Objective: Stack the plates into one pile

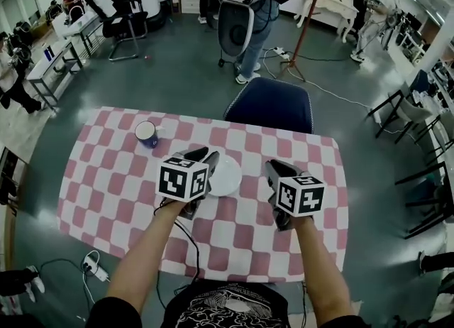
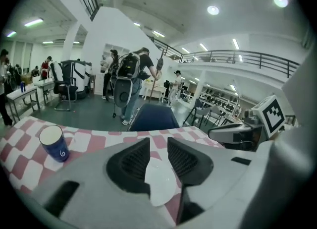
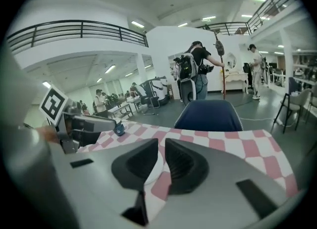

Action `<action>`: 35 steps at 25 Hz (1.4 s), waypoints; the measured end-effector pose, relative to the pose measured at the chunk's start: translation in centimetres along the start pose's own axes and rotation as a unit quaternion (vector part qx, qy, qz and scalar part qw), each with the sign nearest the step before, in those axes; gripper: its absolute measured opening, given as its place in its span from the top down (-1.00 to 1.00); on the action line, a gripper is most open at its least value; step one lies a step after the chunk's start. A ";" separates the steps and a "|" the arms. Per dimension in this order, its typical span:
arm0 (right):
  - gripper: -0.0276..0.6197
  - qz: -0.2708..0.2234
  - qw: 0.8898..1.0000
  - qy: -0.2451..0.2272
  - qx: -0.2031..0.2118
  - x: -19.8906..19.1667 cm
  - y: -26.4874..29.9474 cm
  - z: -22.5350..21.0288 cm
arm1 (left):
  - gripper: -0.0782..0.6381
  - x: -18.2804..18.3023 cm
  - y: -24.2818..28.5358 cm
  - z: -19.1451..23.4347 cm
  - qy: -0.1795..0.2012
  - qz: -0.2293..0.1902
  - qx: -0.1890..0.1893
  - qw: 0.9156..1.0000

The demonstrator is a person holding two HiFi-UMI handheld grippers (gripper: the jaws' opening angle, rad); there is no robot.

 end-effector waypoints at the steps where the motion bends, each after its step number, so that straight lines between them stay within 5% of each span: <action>1: 0.77 -0.008 1.000 -0.006 -0.003 0.2 -0.5 -0.3 | 0.48 0.3 -0.2 -0.6 0.010 -0.005 0.004 1.000; 15: 0.90 -0.128 0.990 -0.063 0.008 2.0 -8.4 -3.3 | 0.75 0.8 -2.3 -9.3 0.119 -0.060 0.098 0.986; 24: 0.90 -0.152 0.986 -0.065 0.028 2.0 -9.9 -4.4 | 0.77 0.4 -4.3 -11.7 0.134 -0.090 0.141 0.977; 35: 0.90 -0.166 0.983 -0.070 0.034 2.2 -10.6 -4.6 | 0.77 -0.1 -4.8 -12.2 0.133 -0.088 0.156 0.975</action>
Point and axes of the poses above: the fingertips, and each gripper's own axes: y forward along the fingers, z to its left, x out of its top, the point moved 6 cm from there along -y, backward along the fingers, and after that the axes turned 14 degrees about -x, right-handed, at the moved point
